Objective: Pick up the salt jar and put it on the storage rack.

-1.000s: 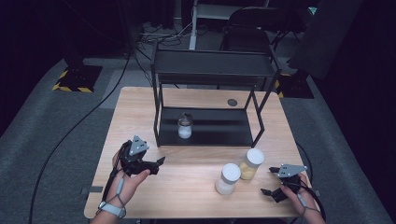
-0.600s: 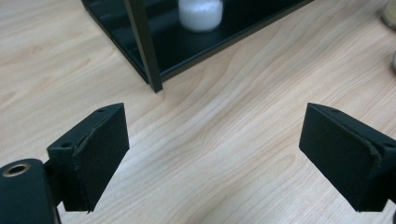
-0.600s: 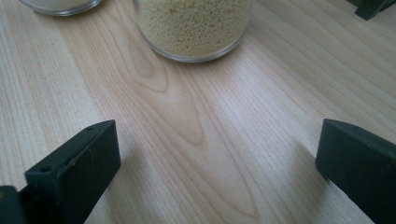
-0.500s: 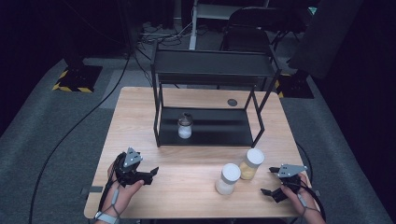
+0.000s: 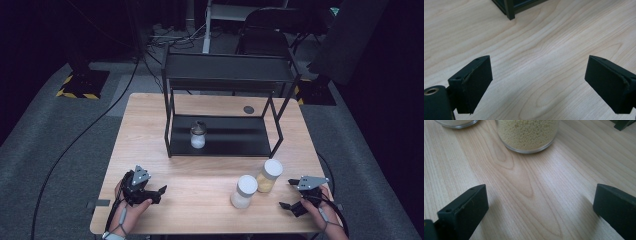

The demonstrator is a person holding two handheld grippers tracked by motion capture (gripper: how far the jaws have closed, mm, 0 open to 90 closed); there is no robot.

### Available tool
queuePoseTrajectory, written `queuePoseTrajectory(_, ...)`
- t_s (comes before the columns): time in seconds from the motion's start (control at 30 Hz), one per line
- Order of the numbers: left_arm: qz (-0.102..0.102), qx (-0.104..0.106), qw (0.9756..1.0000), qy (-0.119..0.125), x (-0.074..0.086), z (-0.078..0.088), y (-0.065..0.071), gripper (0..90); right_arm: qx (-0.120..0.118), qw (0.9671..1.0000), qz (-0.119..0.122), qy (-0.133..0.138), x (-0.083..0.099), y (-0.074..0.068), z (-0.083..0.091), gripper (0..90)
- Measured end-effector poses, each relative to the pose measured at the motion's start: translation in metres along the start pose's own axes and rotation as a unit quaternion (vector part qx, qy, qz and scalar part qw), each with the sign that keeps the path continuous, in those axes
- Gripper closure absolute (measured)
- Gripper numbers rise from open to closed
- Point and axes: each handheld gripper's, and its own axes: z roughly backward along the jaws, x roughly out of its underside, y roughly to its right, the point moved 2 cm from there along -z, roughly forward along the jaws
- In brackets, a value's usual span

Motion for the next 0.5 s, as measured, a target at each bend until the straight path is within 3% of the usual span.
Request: queuePoseTrajectory(0.5, 0.007, -0.014, 0.9992, -0.036, 0.0089, -0.0098, -0.0005, 6.9, 0.000, 1.0000, 0.000, 0.000, 0.0000, 0.0000, 0.0000, 0.0)
